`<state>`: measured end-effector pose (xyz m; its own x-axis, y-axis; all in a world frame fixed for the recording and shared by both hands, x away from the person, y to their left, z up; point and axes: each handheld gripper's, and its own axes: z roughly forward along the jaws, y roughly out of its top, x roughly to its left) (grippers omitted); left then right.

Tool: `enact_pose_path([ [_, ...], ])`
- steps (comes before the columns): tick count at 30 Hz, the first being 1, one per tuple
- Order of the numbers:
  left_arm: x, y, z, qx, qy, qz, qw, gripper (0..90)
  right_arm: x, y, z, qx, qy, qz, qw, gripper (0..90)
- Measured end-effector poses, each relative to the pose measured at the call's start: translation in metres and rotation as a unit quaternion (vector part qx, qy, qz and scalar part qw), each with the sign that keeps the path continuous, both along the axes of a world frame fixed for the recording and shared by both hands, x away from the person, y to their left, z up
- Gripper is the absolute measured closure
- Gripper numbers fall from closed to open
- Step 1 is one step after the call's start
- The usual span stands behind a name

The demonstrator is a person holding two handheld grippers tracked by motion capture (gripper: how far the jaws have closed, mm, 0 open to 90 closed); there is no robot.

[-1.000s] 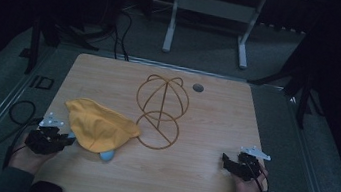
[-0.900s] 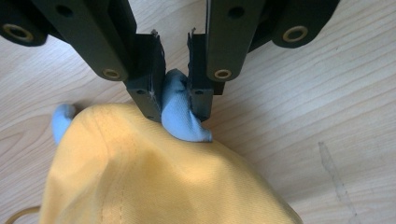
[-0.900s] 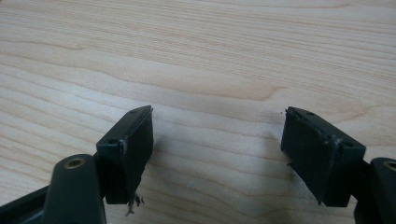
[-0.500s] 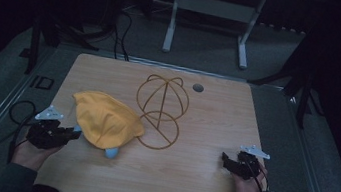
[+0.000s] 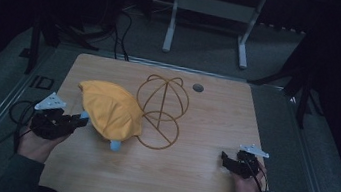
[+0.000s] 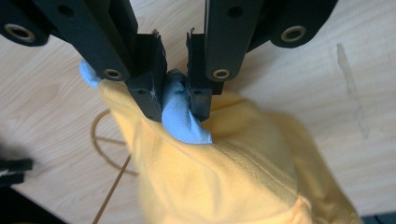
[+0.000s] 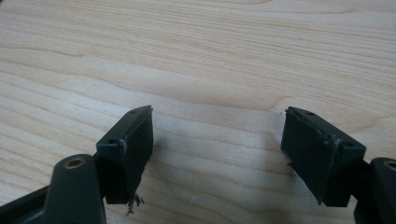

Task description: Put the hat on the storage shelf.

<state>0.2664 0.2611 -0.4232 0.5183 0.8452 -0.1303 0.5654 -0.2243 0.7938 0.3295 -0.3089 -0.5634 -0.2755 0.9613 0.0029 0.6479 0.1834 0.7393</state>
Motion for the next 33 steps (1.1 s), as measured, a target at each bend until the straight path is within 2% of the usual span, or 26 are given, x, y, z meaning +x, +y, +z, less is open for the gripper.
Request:
enact_pose_path([
  [7,-0.009,-0.013,0.021,-0.01,-0.017,-0.011,0.9997,78.7,0.0,0.0,0.0,0.0,0.0,0.001,1.0,25.1],
  [13,-0.013,-0.021,0.033,-0.03,-0.016,-0.017,0.9993,78.3,0.001,0.0,0.0,0.0,0.0,0.001,1.0,25.0],
  [16,-0.005,-0.022,0.033,-0.034,-0.009,-0.009,0.9993,78.0,0.002,0.001,0.0,0.0,0.0,0.002,1.0,25.0],
  [18,0.008,-0.021,0.028,-0.039,0.003,0.003,0.9992,77.7,0.002,0.001,0.0,-0.001,0.0,0.003,1.0,25.0],
  [21,0.035,-0.014,0.016,-0.067,0.025,0.033,0.9969,77.5,0.003,0.001,0.0,-0.001,0.0,0.003,1.0,24.9],
  [22,0.035,-0.014,0.016,-0.067,0.025,0.033,0.9969,77.4,0.003,0.001,0.0,-0.001,0.0,0.003,1.0,24.9],
  [23,0.06,-0.01,0.003,-0.056,0.038,0.077,0.9948,76.9,0.003,0.001,0.0,-0.001,-0.001,0.004,1.0,24.9],
  [25,0.072,-0.011,-0.004,-0.034,0.045,0.09,0.9943,75.6,0.003,0.001,0.0,0.0,0.0,0.003,1.0,24.8],
  [26,0.072,-0.011,-0.004,-0.034,0.045,0.09,0.9943,74.1,0.003,0.001,0.0,0.0,0.0,0.004,1.0,24.8],
  [28,0.081,-0.01,-0.01,-0.02,0.054,0.103,0.993,71.7,0.004,0.001,0.0,0.0,0.0,0.004,1.0,24.8],
  [29,0.084,-0.01,-0.012,-0.009,0.057,0.108,0.9925,64.7,0.004,0.001,0.0,0.0,0.0,0.005,1.0,24.8],
  [30,0.084,-0.01,-0.012,-0.009,0.057,0.108,0.9925,61.4,0.004,0.001,0.0,0.0,0.0,0.005,1.0,24.8],
  [31,0.084,-0.011,-0.013,-0.001,0.055,0.113,0.9921,61.4,0.004,0.001,0.0,0.0,-0.001,0.005,1.0,24.8],
  [33,0.084,-0.013,-0.011,0.013,0.052,0.117,0.9917,53.9,0.004,0.001,0.0,0.0,-0.001,0.006,1.0,24.8],
])
